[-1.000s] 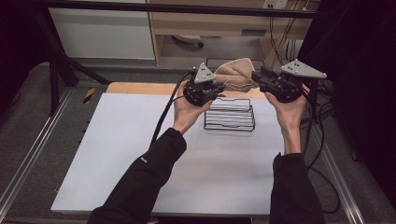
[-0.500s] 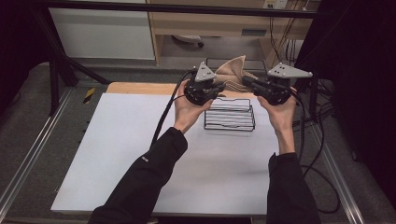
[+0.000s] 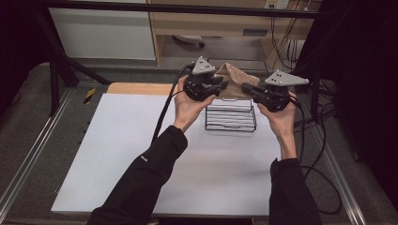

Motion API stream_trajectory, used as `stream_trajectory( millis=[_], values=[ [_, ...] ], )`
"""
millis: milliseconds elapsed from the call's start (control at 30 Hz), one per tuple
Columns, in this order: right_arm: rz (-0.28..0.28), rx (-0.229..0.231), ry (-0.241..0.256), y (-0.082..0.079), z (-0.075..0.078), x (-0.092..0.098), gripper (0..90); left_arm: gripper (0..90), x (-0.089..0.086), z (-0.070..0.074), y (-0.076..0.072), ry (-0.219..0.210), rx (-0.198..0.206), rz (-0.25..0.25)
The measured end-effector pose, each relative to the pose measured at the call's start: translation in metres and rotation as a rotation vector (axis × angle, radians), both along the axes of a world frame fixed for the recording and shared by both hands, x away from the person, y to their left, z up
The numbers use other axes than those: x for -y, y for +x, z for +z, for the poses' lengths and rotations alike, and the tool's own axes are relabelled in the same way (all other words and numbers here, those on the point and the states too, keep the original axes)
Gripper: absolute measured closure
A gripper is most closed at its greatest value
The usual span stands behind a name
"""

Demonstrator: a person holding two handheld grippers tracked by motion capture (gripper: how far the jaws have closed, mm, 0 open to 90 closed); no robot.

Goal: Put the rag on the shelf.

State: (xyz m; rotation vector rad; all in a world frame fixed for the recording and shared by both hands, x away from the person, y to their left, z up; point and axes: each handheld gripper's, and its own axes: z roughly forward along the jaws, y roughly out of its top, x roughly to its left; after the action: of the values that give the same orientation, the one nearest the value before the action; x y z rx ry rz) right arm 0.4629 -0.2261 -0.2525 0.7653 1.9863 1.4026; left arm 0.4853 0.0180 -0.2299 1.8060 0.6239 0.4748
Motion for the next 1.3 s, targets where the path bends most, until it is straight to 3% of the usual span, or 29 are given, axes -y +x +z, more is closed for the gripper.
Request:
stream_trajectory(
  millis=[100,300,467,600,667,733,833,967,1133,1300],
  values=[
    [-0.003,0.003,0.000,-0.001,-0.001,0.000,88.4,63.8,0.000,0.011,-0.002,-0.007,0.017,0.015],
    [-0.007,0.001,-0.023,-0.001,-0.003,-0.001,88.2,59.7,-0.007,0.023,-0.006,-0.071,0.025,0.035],
    [0.000,0.005,-0.038,-0.003,-0.005,0.001,86.9,59.1,0.000,0.016,0.001,-0.021,-0.028,0.044],
    [0.014,-0.003,-0.061,-0.006,-0.008,0.002,81.3,68.4,0.005,0.001,0.008,0.013,-0.086,0.038],
    [0.021,-0.002,-0.038,-0.008,-0.008,0.004,77.8,79.5,0.005,-0.005,0.010,0.032,-0.107,0.035],
    [0.023,0.010,-0.007,-0.011,-0.007,0.007,72.6,85.1,0.003,-0.010,0.011,0.035,-0.112,0.032],
    [-0.035,0.028,0.017,-0.012,-0.005,0.011,70.8,87.1,0.003,-0.014,0.010,0.051,-0.106,0.031],
    [-0.139,-0.009,0.031,-0.005,-0.009,0.017,78.0,87.3,0.005,-0.019,0.007,0.078,-0.090,0.036],
    [-0.155,-0.023,0.038,-0.004,-0.016,0.018,79.6,82.5,0.004,-0.024,0.008,0.074,-0.082,0.042],
    [-0.138,-0.016,0.049,-0.012,-0.014,0.018,72.7,66.2,-0.006,-0.025,0.002,0.072,-0.076,0.040]
  ],
)
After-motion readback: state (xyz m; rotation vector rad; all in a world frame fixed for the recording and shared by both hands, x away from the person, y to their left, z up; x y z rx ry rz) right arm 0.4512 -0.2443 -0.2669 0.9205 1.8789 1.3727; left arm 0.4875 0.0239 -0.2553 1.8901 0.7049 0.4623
